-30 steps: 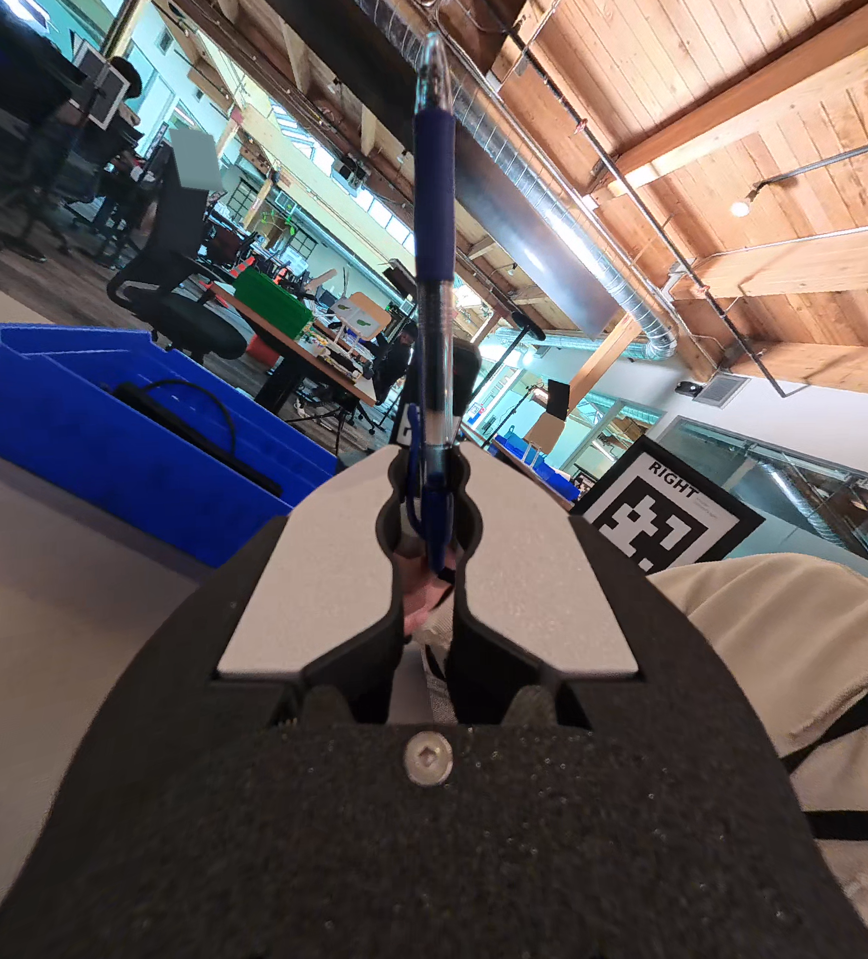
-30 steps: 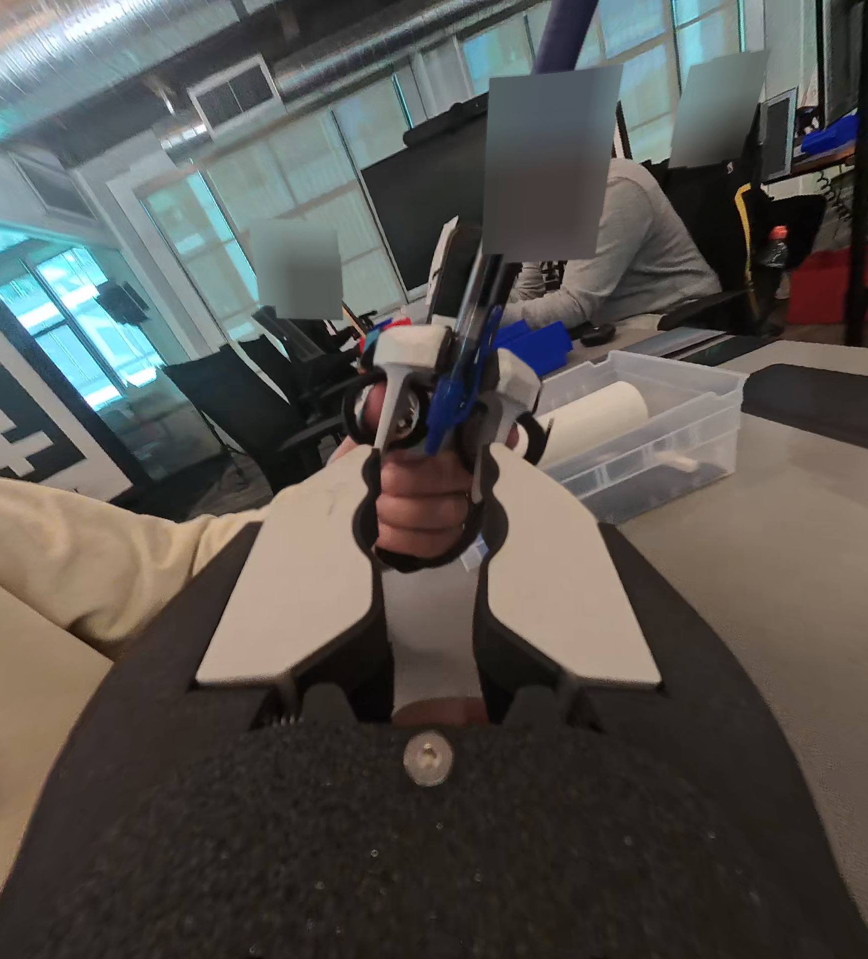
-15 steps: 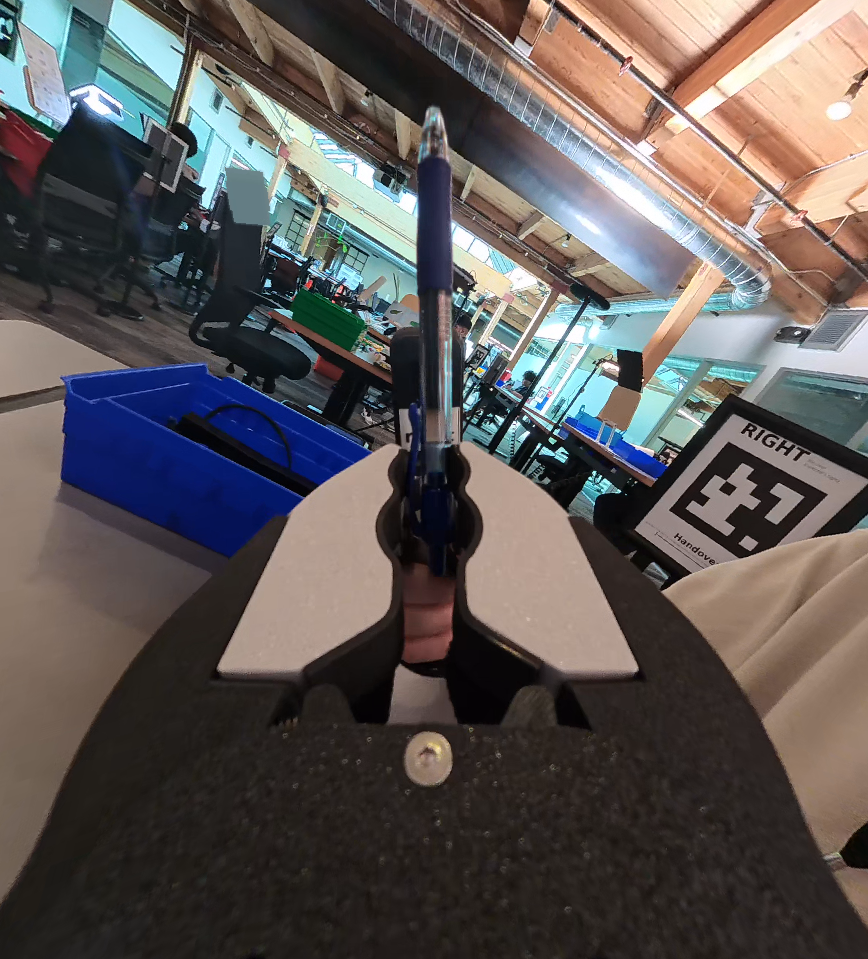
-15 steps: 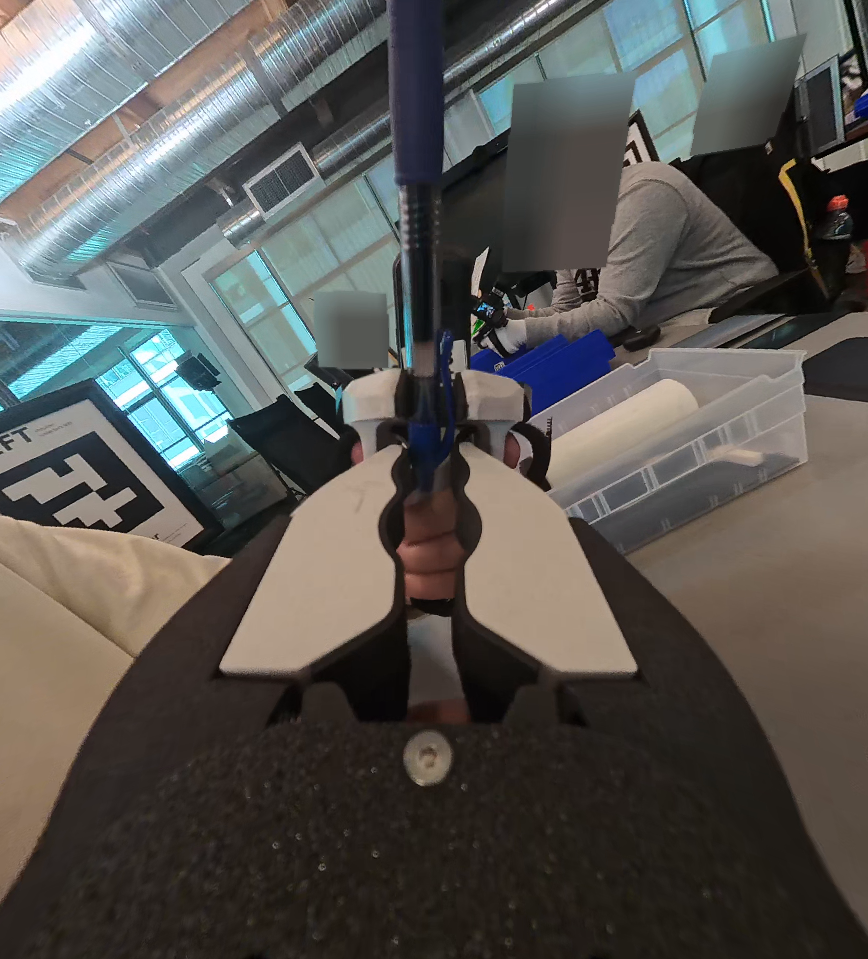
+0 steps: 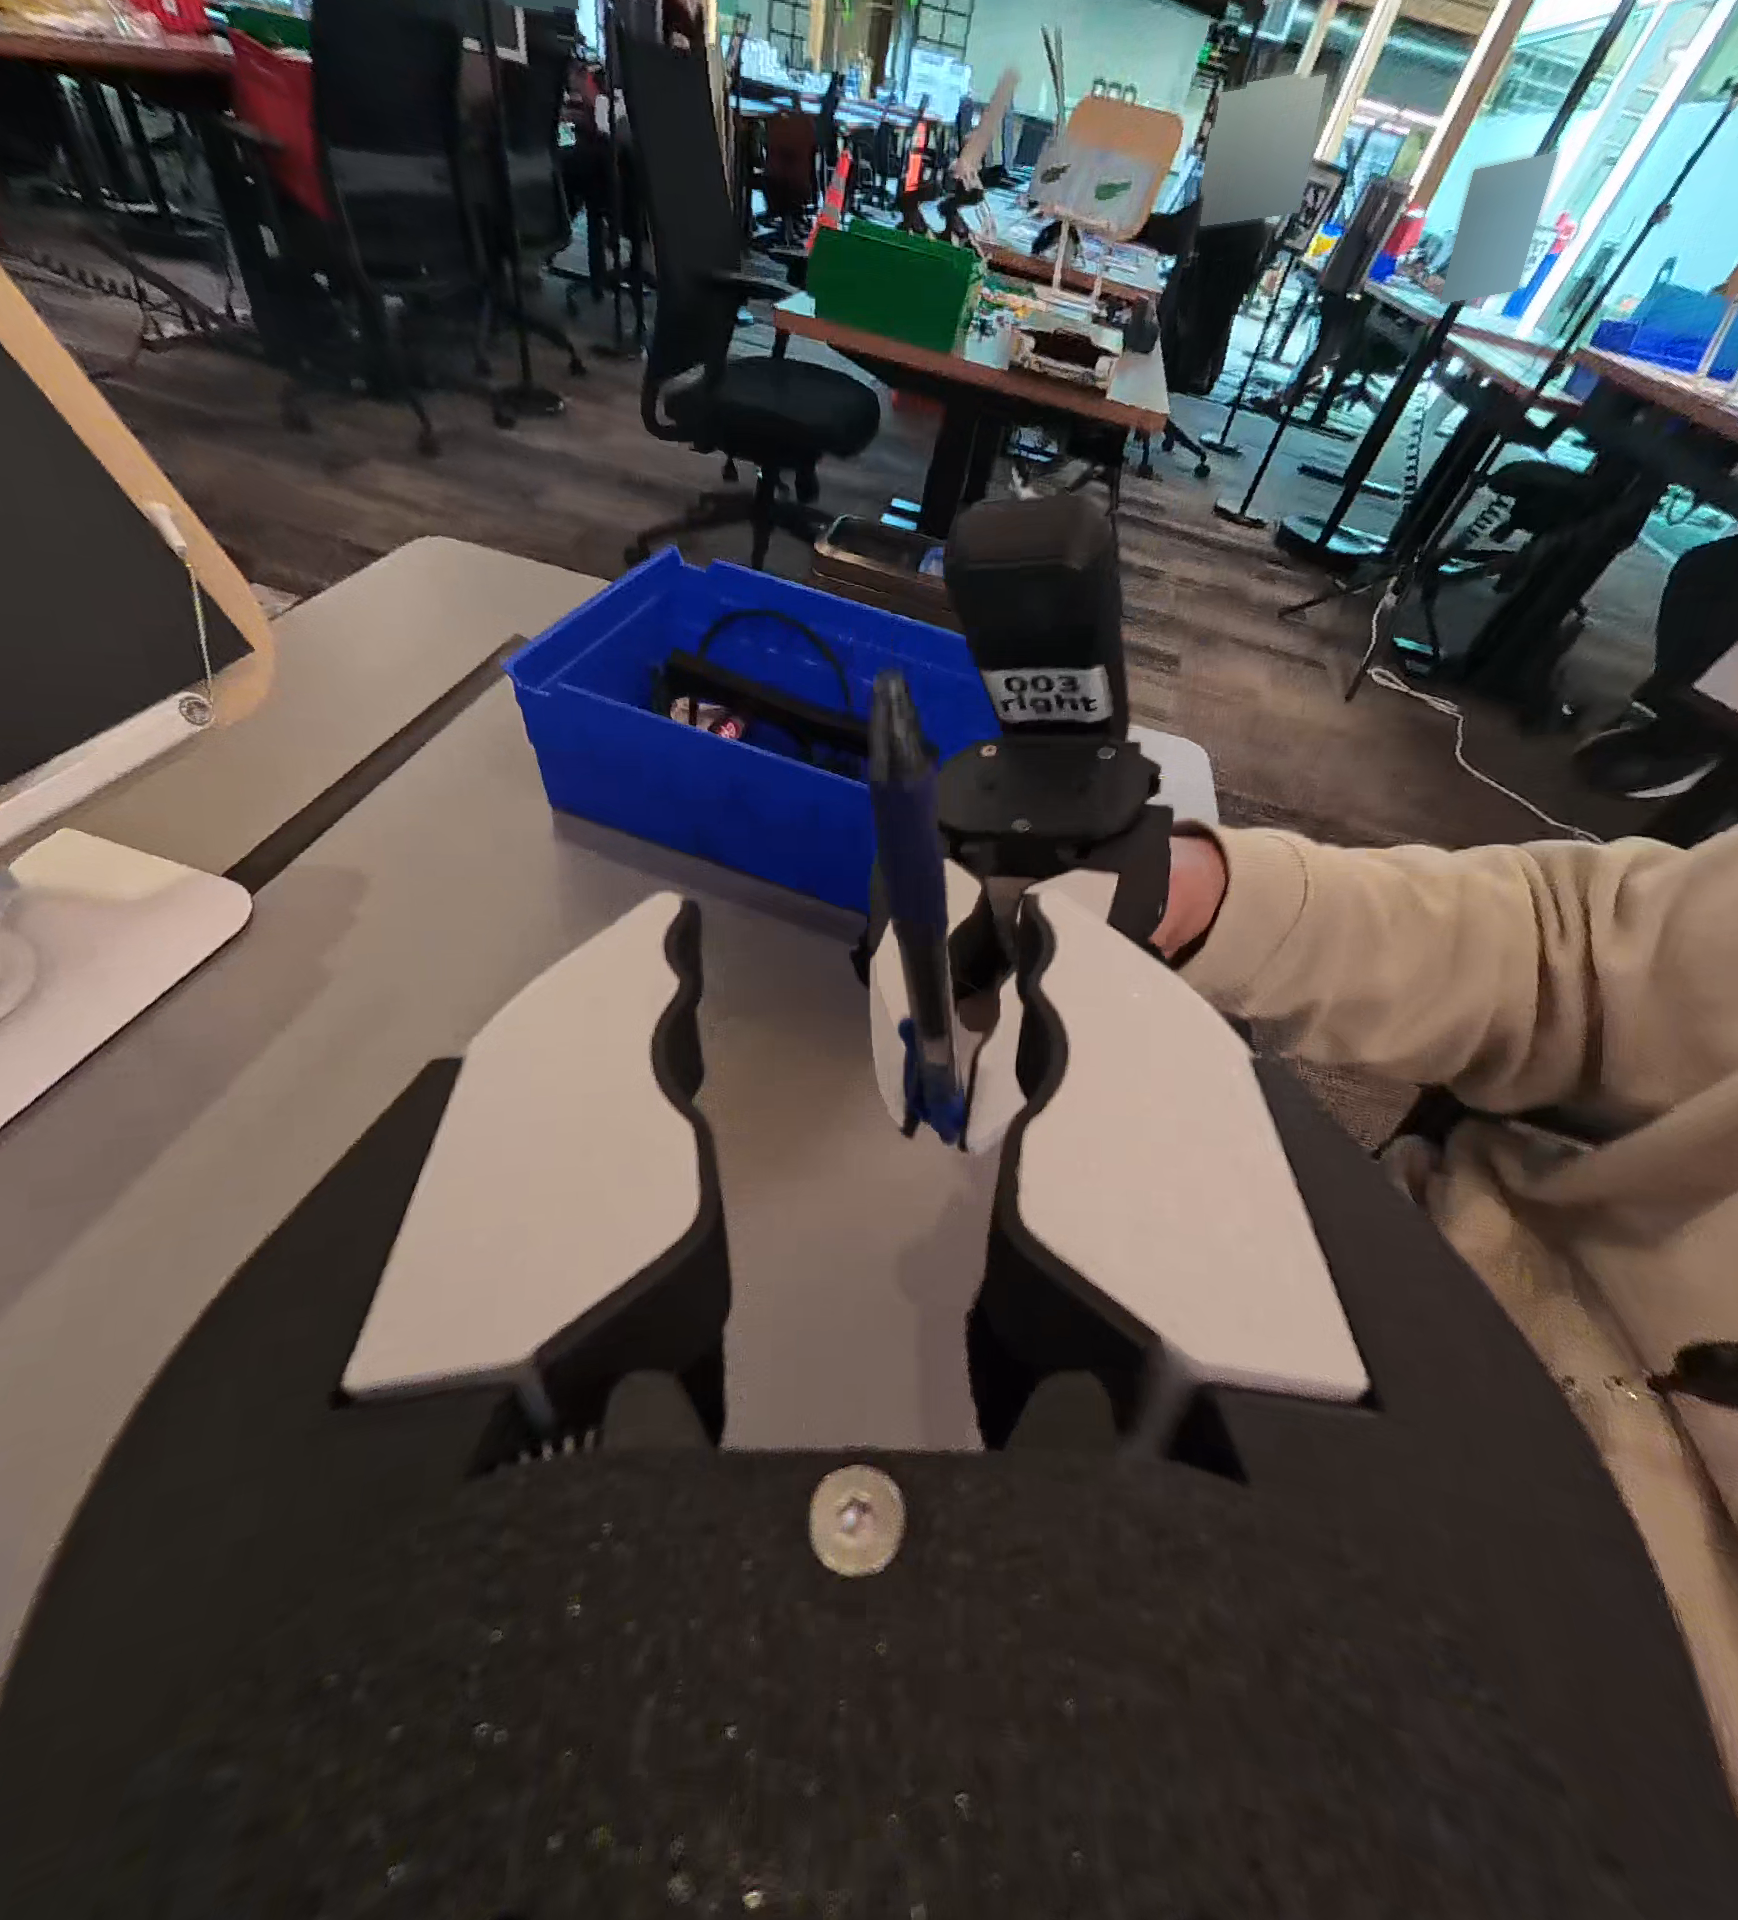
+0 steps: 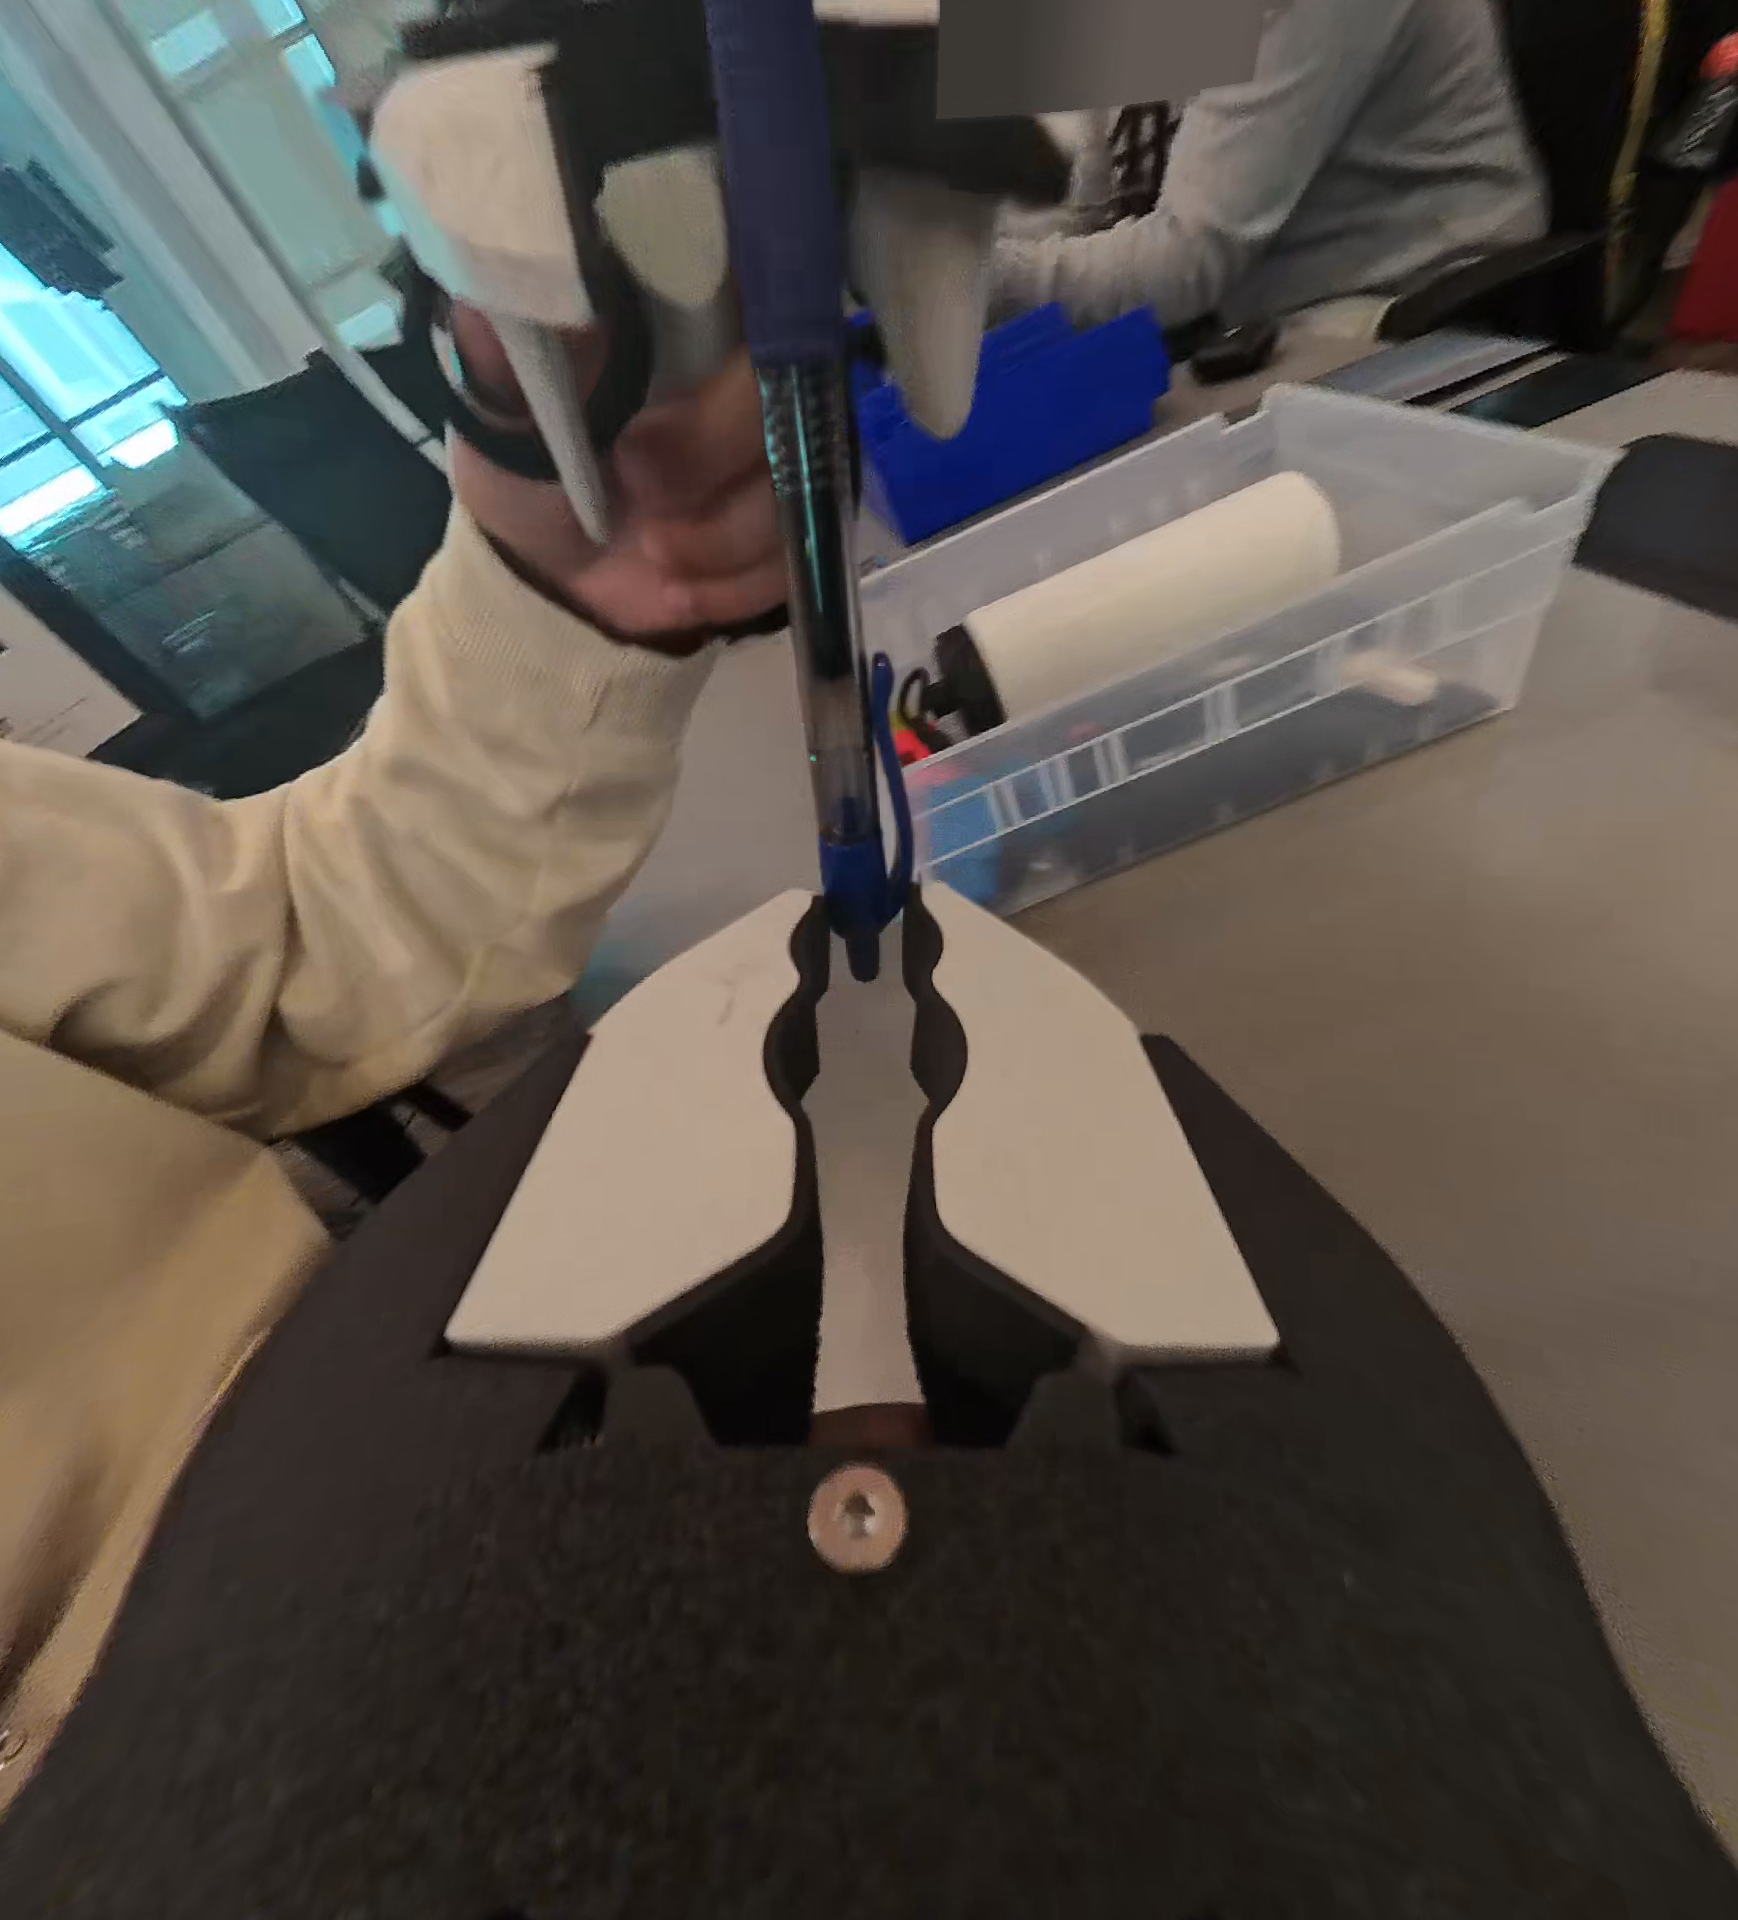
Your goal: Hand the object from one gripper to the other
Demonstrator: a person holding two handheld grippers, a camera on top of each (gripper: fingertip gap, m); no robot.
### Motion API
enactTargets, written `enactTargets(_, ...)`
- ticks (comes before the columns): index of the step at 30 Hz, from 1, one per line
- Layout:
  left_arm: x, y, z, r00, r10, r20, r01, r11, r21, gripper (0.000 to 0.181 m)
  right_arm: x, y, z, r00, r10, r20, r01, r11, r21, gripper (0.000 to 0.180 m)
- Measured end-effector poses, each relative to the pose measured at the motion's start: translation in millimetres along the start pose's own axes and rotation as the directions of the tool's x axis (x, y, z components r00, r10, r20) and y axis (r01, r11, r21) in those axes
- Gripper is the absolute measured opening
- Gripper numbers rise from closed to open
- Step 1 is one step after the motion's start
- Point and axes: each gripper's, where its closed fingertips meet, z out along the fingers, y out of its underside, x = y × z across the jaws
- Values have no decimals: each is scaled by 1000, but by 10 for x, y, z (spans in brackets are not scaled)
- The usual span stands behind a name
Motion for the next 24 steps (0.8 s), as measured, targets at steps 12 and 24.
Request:
enactTargets(12, 16, -34, -207, 983, -106, -149, 115, 992, 56, 7, -133, 190, 272, 991, 78, 104, -75, 997, -30, 13)
enactTargets(24, -10, -99, -168, 991, -88, -99, 96, 992, 85, 7, -7, 137, 207, 994, 84, 63, -87, 995, 43, 25)
